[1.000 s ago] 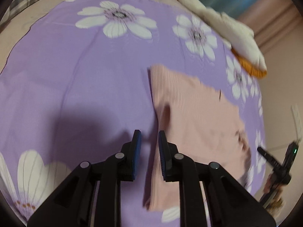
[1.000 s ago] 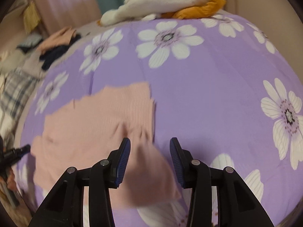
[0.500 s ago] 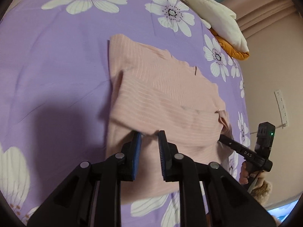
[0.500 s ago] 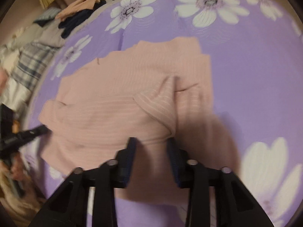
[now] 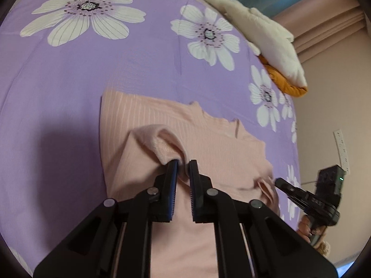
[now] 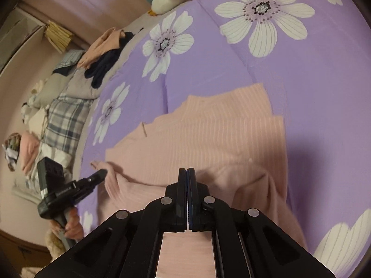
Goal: Fold small clothes
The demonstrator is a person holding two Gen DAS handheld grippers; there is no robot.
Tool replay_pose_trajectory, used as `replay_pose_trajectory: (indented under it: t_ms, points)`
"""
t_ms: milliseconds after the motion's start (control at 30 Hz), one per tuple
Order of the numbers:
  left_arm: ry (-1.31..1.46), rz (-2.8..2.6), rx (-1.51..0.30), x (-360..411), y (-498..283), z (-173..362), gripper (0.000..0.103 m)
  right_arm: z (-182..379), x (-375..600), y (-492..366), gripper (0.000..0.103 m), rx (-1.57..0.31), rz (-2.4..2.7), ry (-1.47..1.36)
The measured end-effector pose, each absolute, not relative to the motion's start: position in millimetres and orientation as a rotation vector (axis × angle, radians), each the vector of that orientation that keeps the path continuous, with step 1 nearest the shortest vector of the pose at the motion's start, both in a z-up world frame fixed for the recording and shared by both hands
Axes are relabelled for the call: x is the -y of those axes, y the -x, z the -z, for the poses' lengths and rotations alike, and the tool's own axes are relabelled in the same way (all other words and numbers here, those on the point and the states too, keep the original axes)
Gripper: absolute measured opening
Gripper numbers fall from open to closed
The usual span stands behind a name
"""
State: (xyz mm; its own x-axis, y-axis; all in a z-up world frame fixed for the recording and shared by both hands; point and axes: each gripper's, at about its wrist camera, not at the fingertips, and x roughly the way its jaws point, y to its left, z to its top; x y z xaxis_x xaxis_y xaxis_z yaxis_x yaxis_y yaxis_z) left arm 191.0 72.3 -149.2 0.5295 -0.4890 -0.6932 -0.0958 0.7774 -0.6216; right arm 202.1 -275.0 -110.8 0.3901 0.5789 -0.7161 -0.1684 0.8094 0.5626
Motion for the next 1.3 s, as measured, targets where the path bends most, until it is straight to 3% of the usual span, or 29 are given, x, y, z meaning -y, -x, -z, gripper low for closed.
replay_pose_trajectory:
  t_ms: [200,267,333,367,433,633,800,867,900,1100,1300]
  points:
    - [0.649,0.228,-1.045,-70.2,-223.3,160.2,0.008,98.2,279.6,-212.3,0.006,-1.068,-0.42,-0.202]
    - [0.647,0.225,-1.053,-70.5,-228.9,160.1,0.011,95.8,282.2,-214.1,0.017,-1.093,-0.402,-0.076]
    - [0.646,0.225,-1.046,-73.2,-228.3,155.2,0.013,95.9,281.7,-214.7,0.043,-1.115,-0.412,0.04]
    - [0.644,0.227,-1.033,-75.5,-225.4,151.3,0.016,96.7,282.7,-215.1,0.046,-1.126,-0.428,0.08]
    - [0.628,0.226,-1.011,-81.0,-219.1,142.6,0.028,100.8,278.0,-213.6,0.048,-1.152,-0.472,0.163]
    - [0.565,0.2,-0.977,-100.9,-200.6,127.2,0.036,119.2,260.2,-217.1,0.052,-1.193,-0.555,0.339]
    - [0.55,0.189,-1.004,-109.1,-190.4,135.8,0.036,129.0,246.1,-222.4,0.051,-1.188,-0.594,0.349]
    - [0.547,0.189,-1.015,-108.8,-188.5,139.9,0.036,128.5,242.0,-221.8,0.031,-1.161,-0.608,0.326]
    - [0.547,0.188,-1.022,-108.0,-188.1,142.0,0.036,130.4,239.6,-221.2,0.014,-1.166,-0.624,0.315]
    - [0.541,0.217,-1.003,-101.4,-188.6,139.3,0.036,123.1,247.3,-222.4,0.011,-1.174,-0.542,0.206]
    - [0.567,0.215,-1.016,-97.4,-199.1,146.5,0.036,99.4,309.3,-241.6,0.011,-1.069,-0.443,-0.266]
